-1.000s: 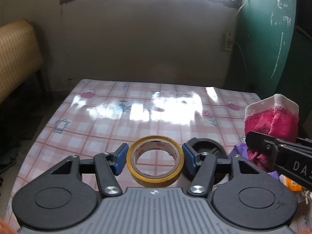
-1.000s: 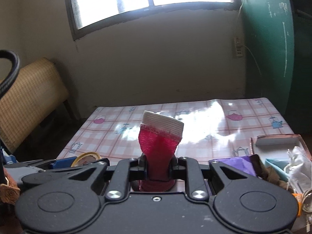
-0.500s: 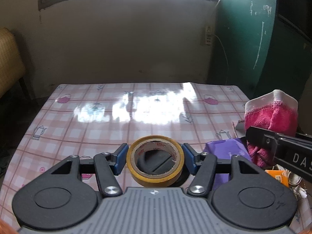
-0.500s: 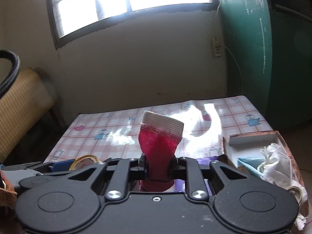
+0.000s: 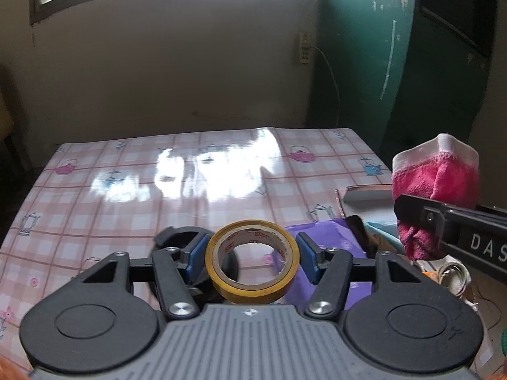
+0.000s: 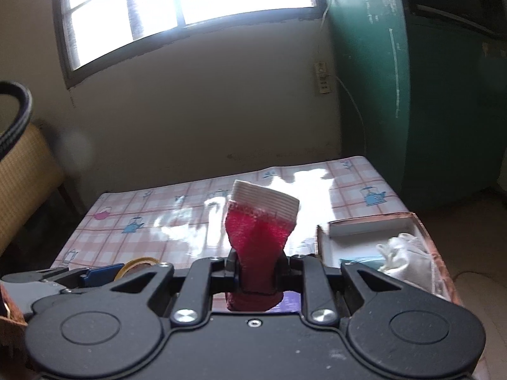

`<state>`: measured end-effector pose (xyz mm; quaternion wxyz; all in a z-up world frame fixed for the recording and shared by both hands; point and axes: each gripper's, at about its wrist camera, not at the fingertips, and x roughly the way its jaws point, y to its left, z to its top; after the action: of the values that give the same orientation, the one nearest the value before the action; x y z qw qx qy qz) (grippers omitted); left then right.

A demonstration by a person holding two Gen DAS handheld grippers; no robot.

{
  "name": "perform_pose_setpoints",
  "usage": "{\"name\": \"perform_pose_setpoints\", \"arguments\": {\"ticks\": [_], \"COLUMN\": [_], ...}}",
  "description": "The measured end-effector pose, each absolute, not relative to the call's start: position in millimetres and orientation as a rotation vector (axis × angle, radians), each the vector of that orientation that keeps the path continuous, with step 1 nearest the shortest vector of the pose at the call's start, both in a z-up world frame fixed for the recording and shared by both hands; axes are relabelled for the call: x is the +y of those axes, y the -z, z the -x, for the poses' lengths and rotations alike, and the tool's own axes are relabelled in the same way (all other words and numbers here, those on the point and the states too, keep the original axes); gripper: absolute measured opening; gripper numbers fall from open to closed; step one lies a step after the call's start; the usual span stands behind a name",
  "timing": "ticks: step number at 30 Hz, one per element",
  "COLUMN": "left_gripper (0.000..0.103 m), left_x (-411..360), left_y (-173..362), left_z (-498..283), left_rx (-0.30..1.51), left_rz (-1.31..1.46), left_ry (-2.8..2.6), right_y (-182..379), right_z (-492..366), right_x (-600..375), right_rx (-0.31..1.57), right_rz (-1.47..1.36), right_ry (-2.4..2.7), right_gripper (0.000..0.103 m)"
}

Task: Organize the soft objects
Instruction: 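Lift the tape roll and sock and carry both toward the cardboard box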

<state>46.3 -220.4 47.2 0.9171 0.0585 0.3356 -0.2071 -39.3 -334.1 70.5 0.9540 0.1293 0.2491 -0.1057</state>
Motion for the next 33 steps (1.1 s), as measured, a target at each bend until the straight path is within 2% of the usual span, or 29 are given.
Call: {"name": "perform_pose_setpoints", "arguments": {"ticks": [33], "left_gripper": [0.061], "left_x": [-317], "left_y": [-23], "left_z": [-33], "left_rx": [0.716], "left_rz": [-0.181], "left_ry": [0.634], "right_y": [-51], "right_z": [62], "right_x": [-447], "right_rx": [0.563], "right_rz": [-0.321], "right_ry": [0.361], "right_gripper": [0.024]}}
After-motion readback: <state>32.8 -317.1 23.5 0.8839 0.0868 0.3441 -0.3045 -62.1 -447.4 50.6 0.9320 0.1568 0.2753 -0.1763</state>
